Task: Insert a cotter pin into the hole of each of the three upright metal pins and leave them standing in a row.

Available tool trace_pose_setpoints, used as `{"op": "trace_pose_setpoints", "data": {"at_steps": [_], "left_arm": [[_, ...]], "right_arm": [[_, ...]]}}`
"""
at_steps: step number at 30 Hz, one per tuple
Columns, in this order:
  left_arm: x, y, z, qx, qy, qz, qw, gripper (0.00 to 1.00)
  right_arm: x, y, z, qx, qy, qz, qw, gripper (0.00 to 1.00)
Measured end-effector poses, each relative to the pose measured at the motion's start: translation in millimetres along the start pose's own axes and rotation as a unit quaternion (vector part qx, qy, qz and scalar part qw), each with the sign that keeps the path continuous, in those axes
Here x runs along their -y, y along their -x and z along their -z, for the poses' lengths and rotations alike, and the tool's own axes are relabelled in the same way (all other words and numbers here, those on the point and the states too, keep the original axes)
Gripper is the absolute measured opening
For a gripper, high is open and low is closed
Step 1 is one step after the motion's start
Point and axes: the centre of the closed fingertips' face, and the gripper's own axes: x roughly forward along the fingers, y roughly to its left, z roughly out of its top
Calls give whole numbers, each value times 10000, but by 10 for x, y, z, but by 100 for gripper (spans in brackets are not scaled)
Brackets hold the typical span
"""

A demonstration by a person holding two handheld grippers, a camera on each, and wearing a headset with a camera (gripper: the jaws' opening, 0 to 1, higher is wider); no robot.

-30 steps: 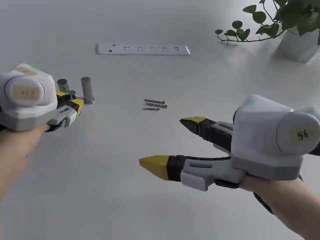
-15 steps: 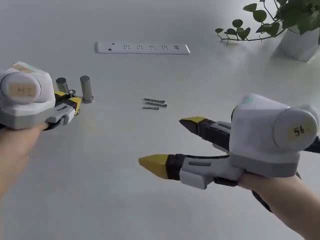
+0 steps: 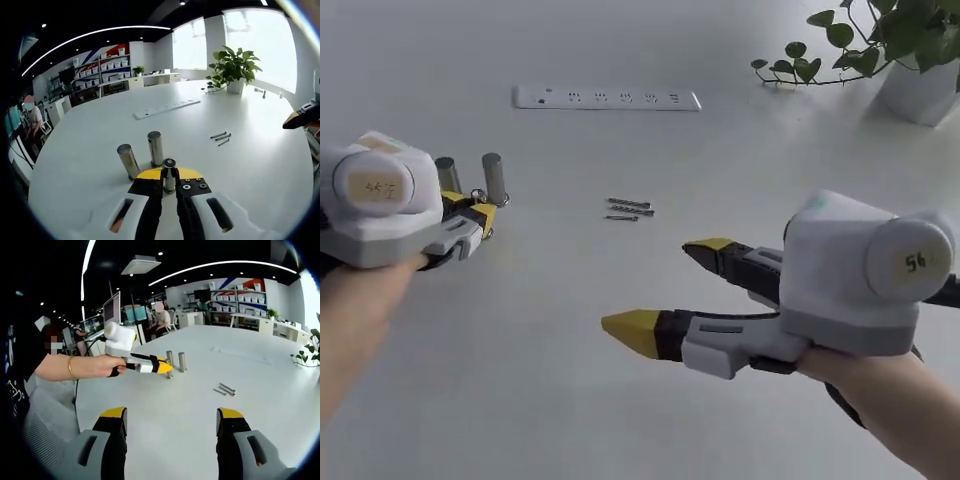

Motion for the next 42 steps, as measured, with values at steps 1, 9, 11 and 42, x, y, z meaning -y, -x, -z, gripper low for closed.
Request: {"op": "trace_pose_setpoints", "data": {"at_steps": [1,9,11,42], "left_arm": [[32,10,-4,8,-7,14,10000,7],[217,50,16,-38,-6,81,10000,7],[267,65,19,-44,2,94,9999,7],[626,223,153,-137,-193,106,9997,7]], "right_arm": [[-7,3,7,-8,13,2,10000,70],[-34,-4,16,-59,110,-29,9999,70],[-36,-2,13,-57,117,-33,9999,70],[-42,18,7,-92,195,-28,9998,69]]}}
